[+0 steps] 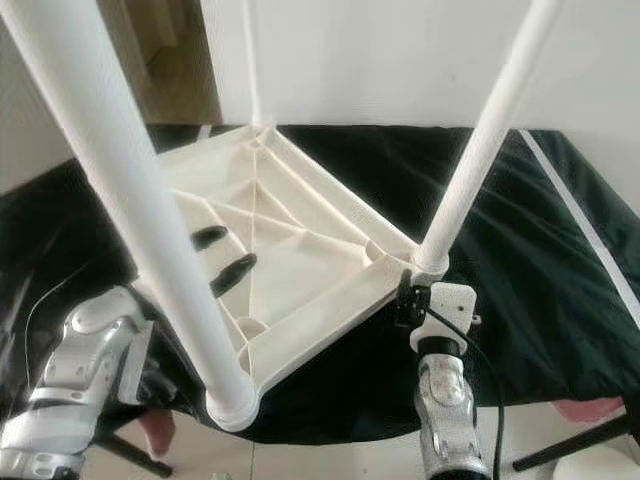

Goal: Building children table

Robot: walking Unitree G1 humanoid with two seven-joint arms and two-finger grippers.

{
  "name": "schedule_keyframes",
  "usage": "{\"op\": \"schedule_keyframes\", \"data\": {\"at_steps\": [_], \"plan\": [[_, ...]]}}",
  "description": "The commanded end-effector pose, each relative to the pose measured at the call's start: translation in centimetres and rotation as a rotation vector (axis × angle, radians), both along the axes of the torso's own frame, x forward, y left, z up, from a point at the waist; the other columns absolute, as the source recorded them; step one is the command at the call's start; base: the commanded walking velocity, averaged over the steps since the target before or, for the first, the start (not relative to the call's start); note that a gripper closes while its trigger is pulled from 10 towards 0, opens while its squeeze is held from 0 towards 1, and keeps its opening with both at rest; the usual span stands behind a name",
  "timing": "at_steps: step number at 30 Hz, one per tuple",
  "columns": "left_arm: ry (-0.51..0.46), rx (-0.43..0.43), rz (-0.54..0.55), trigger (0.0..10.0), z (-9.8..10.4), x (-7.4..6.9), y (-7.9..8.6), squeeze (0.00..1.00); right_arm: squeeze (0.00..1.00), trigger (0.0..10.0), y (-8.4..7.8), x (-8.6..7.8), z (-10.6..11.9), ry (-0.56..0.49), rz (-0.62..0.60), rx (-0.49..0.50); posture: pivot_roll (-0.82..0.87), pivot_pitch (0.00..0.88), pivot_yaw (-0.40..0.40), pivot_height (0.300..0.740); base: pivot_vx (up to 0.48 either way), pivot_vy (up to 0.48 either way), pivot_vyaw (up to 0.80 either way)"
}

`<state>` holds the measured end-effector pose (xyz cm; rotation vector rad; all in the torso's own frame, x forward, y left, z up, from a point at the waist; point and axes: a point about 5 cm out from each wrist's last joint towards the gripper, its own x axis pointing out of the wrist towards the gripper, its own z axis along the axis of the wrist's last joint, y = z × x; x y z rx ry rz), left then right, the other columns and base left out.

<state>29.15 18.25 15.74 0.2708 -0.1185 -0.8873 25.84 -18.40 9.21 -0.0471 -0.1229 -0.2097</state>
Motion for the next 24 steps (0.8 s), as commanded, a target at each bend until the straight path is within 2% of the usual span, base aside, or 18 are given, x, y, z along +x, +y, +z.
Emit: {"op": "schedule_keyframes", "data": {"at_steps": [1, 5, 14, 17, 19, 22, 24], "plan": [[-0.007, 0.017, -0.048, 10.0, 0.1, -0.4, -0.3, 0.0, 0.0, 10.0, -0.2, 0.0, -0.3, 0.022, -0.008, -0.01, 0.0, 0.023, 0.003, 0.74, 0.0, 0.0, 0.0], [0.009, 0.105, -0.054, 10.0, -0.2, -1.0, 1.3, 0.0, 0.0, 10.0, -0.3, -0.1, -0.5, 0.072, -0.033, -0.002, 0.0, 0.017, -0.005, 0.74, 0.0, 0.0, 0.0], [0.01, 0.189, -0.003, 10.0, 0.2, -1.3, 3.5, 0.0, 0.0, 10.0, 0.3, 0.3, -0.8, 0.129, -0.006, 0.022, 0.02, 0.012, -0.018, 0.74, 0.0, 0.0, 0.0], [0.017, 0.202, -0.004, 10.0, 0.4, -1.7, 4.2, 0.0, 0.0, 10.0, 0.5, 0.9, -0.7, 0.149, 0.014, 0.02, 0.02, 0.01, -0.018, 0.74, 0.0, 0.0, 0.0], [0.043, 0.244, -0.011, 10.0, 0.0, -2.3, 4.7, 0.0, 0.0, 10.0, 0.3, 1.8, -0.9, 0.183, 0.021, 0.01, 0.03, 0.008, -0.025, 0.74, 0.0, 0.0, 0.0], [0.053, 0.263, -0.014, 10.0, -0.2, -2.5, 4.8, 0.0, 0.0, 10.0, 0.1, 2.2, -0.9, 0.198, 0.019, 0.009, 0.03, 0.009, -0.025, 0.74, 0.0, 0.0, 0.0], [0.063, 0.294, 0.001, 10.0, -0.6, -2.9, 5.1, 0.0, 0.0, 10.0, -0.9, 3.2, -0.8, 0.217, -0.018, -0.01, 0.03, 0.007, -0.028, 0.74, 0.0, 0.0, 0.0]]}}
